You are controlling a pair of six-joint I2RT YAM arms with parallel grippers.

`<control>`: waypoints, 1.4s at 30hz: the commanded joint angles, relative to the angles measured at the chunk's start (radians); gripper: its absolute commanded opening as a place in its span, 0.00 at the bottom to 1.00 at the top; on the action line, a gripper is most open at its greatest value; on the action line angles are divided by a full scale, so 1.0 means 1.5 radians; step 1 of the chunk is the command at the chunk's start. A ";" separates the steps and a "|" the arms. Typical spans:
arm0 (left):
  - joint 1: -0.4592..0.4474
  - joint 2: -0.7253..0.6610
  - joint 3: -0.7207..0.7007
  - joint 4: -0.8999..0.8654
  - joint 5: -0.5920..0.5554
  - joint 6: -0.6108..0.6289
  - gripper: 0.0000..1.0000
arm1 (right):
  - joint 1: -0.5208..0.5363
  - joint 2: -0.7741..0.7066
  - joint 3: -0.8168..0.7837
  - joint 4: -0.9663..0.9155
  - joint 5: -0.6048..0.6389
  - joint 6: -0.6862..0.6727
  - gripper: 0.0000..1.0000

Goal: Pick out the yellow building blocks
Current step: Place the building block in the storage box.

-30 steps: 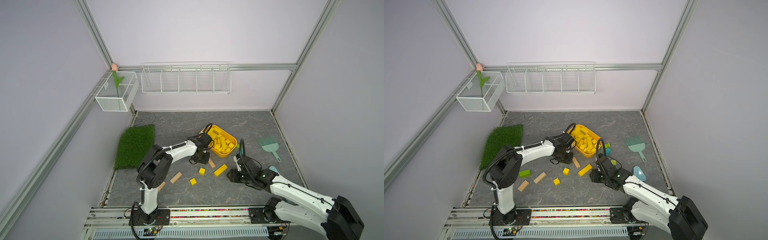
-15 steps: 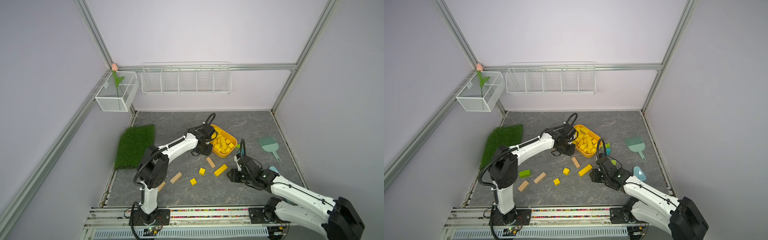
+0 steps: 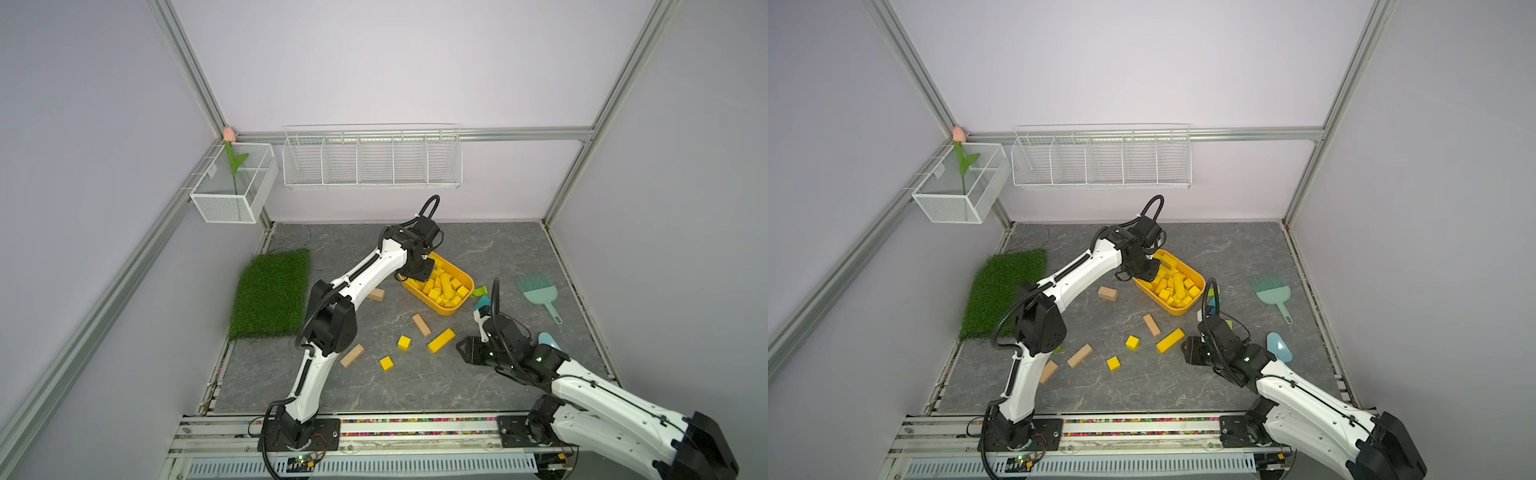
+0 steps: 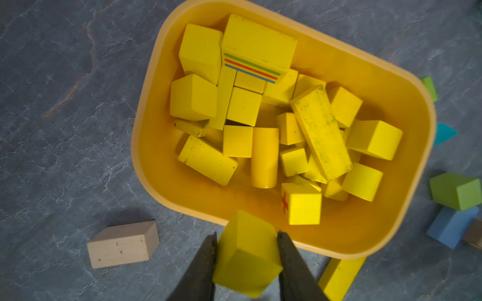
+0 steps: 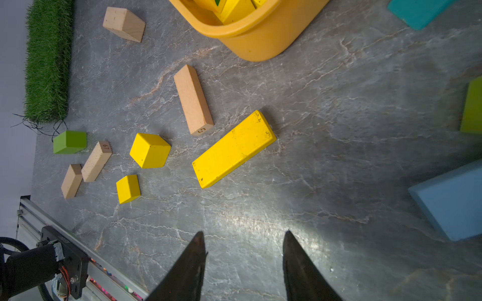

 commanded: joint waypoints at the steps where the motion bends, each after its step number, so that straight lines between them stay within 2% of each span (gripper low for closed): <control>1: 0.024 0.041 0.057 -0.065 -0.007 0.020 0.36 | 0.002 -0.017 -0.016 -0.009 0.011 0.006 0.50; 12: 0.046 0.152 0.196 -0.108 -0.007 0.048 0.40 | 0.000 -0.033 -0.023 -0.012 0.010 0.004 0.51; 20: 0.046 0.164 0.194 -0.091 -0.043 0.052 0.47 | -0.001 -0.039 -0.027 -0.013 0.014 0.007 0.51; 30: 0.045 0.131 0.187 -0.093 -0.037 0.031 0.47 | 0.000 -0.032 -0.023 -0.013 0.014 0.006 0.51; 37: 0.040 -0.012 0.024 0.001 -0.007 0.007 0.46 | 0.000 -0.025 -0.020 -0.013 0.014 0.007 0.51; 42: 0.029 -0.178 -0.212 0.141 0.046 -0.008 0.47 | 0.000 -0.008 -0.014 -0.007 0.007 0.001 0.53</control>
